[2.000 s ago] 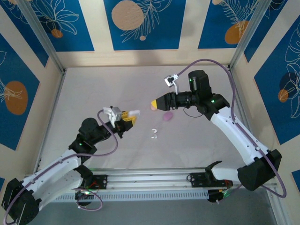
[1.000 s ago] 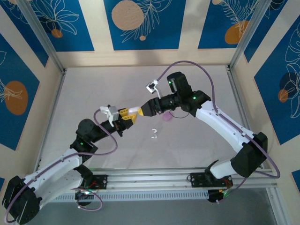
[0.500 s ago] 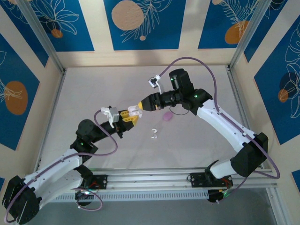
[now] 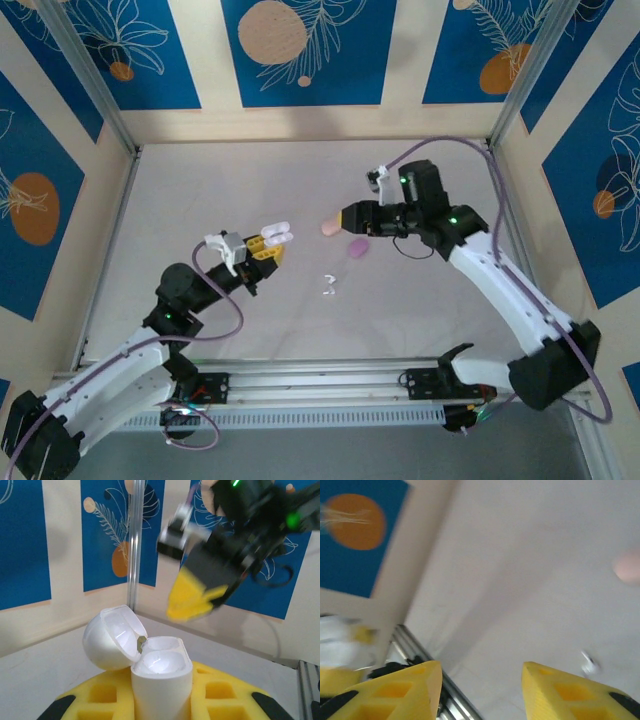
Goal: Insert the wireless bluetooth earbuds into the charging case
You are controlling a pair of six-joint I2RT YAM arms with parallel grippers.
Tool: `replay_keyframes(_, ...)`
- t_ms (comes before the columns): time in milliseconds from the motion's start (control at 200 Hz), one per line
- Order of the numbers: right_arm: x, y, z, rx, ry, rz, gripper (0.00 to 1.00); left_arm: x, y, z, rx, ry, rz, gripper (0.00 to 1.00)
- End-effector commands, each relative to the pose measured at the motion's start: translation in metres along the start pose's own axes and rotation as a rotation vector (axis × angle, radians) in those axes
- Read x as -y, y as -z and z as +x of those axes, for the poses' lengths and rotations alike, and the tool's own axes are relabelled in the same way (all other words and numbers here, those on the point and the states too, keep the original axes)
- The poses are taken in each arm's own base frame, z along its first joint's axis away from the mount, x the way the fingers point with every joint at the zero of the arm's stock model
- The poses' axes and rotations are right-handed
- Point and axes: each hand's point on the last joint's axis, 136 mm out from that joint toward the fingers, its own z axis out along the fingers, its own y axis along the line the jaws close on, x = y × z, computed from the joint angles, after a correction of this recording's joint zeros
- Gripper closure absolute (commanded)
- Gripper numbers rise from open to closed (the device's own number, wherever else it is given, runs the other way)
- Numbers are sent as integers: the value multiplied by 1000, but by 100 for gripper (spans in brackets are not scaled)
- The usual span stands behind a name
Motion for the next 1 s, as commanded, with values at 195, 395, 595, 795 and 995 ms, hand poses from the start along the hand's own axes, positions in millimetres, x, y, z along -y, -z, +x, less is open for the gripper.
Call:
replay_keyframes(195, 90, -88, 109, -413, -253, 344, 53, 3, 6, -12, 19, -44, -12, 88)
replay_keyframes(395, 115, -115, 125, -474, -285, 495, 49, 4, 11, -16, 18, -56, -19, 88)
replay_keyframes(595, 127, -129, 133, -501, -302, 594, 49, 3, 12, -15, 13, -62, -25, 88)
replay_keyframes(795, 134, -131, 142, -531, -277, 653, 56, 3, 12, -13, 7, -61, -23, 88)
replay_keyframes(995, 138, -119, 148, -537, -250, 658, 65, 3, 11, -12, 6, -55, -24, 88)
